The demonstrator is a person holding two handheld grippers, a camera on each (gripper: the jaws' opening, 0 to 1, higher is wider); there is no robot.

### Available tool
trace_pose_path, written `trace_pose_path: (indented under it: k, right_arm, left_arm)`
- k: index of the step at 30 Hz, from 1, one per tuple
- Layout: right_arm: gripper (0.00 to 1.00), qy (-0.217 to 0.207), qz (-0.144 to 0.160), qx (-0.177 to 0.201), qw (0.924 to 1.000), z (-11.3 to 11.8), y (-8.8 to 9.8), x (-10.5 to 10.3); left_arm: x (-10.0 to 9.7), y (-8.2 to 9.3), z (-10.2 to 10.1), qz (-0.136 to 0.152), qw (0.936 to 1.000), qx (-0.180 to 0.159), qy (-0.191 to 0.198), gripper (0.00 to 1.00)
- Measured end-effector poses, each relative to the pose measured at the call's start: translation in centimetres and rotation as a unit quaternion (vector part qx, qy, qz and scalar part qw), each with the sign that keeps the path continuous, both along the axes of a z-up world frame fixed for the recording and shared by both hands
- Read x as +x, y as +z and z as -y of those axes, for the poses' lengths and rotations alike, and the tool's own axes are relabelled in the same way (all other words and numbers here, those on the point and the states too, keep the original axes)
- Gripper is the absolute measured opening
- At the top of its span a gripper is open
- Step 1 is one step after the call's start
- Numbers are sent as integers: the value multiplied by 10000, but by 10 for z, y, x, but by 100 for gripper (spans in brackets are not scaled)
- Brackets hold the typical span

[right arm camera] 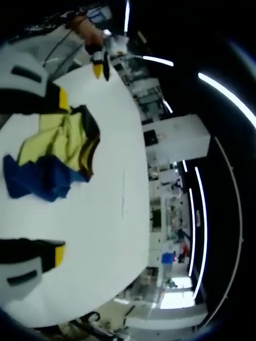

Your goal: Fold the garment on the visible template until the final outline fits inside the template.

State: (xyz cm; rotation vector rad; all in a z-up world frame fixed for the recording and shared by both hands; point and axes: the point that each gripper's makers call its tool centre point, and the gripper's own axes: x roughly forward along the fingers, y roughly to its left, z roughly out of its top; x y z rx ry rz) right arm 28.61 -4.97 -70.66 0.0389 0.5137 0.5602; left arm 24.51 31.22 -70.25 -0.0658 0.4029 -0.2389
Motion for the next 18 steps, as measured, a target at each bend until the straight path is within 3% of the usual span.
trace_pose_path:
  k: [18]
  right_arm:
    - [90,463,-145,-60,9988,-31,-17,26]
  left_arm:
    - [38,-19,21,-115,9984,-15,-560,69]
